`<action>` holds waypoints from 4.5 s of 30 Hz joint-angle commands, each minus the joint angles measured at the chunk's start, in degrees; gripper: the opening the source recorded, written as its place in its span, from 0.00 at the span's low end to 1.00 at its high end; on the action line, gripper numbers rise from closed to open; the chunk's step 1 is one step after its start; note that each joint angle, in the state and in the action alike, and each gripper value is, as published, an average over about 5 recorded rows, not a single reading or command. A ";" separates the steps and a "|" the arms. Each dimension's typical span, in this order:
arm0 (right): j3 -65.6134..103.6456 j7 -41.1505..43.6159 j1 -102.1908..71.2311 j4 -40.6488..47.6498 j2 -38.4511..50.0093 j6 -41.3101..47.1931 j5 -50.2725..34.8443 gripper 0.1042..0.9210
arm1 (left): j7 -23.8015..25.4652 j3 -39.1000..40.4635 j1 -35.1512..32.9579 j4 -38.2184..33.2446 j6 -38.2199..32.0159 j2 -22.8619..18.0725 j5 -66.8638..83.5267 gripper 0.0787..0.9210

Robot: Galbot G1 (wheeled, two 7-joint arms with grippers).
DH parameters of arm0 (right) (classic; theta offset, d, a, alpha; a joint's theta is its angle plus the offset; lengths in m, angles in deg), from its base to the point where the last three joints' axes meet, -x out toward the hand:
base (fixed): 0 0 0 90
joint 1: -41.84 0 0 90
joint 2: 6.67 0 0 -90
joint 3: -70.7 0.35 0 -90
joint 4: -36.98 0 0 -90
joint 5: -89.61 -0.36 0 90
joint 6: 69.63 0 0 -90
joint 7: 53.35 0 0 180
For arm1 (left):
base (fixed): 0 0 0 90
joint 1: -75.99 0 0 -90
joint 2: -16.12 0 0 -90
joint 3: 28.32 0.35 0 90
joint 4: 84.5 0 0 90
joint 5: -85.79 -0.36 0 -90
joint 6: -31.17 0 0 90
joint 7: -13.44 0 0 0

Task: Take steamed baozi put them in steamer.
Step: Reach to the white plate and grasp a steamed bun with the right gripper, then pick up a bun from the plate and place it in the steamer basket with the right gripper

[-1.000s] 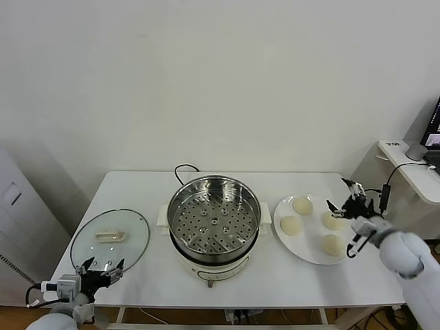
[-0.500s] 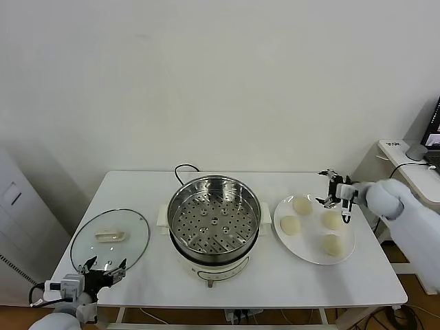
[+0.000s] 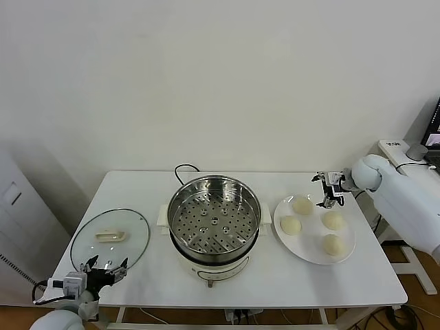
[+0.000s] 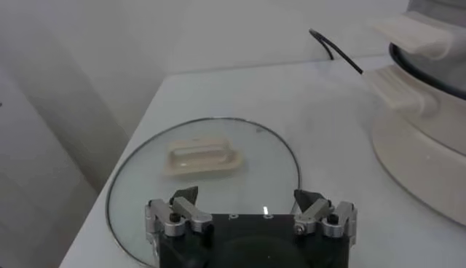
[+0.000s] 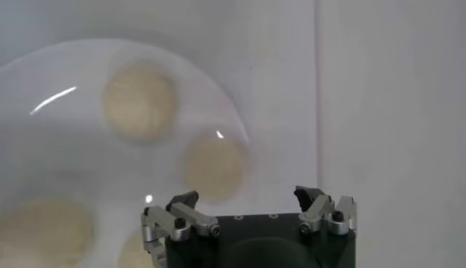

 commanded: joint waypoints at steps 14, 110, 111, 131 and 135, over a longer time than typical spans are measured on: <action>-0.25 -0.55 -0.92 9.77 -7.17 -2.03 3.41 0.88 | 0.09 0.79 0.77 -0.01 0.31 0.40 -0.58 0.88; -16.40 11.40 14.04 -13.99 -25.51 -46.18 19.69 0.47 | 0.39 3.11 -2.74 -3.53 -0.11 -0.75 -4.14 0.88; -16.17 11.30 13.82 -13.91 -25.58 -46.18 20.03 0.47 | 0.40 3.14 -2.72 -3.53 -0.11 -0.78 -4.15 0.88; -15.35 8.83 13.98 -13.12 -25.18 -46.18 18.66 0.83 | 0.48 3.52 -2.35 -3.42 -0.07 -0.76 -4.15 0.88; -17.58 9.98 19.08 -12.60 -23.34 -46.18 9.10 0.88 | 0.52 3.58 -2.28 -3.42 0.00 -0.74 -4.15 0.88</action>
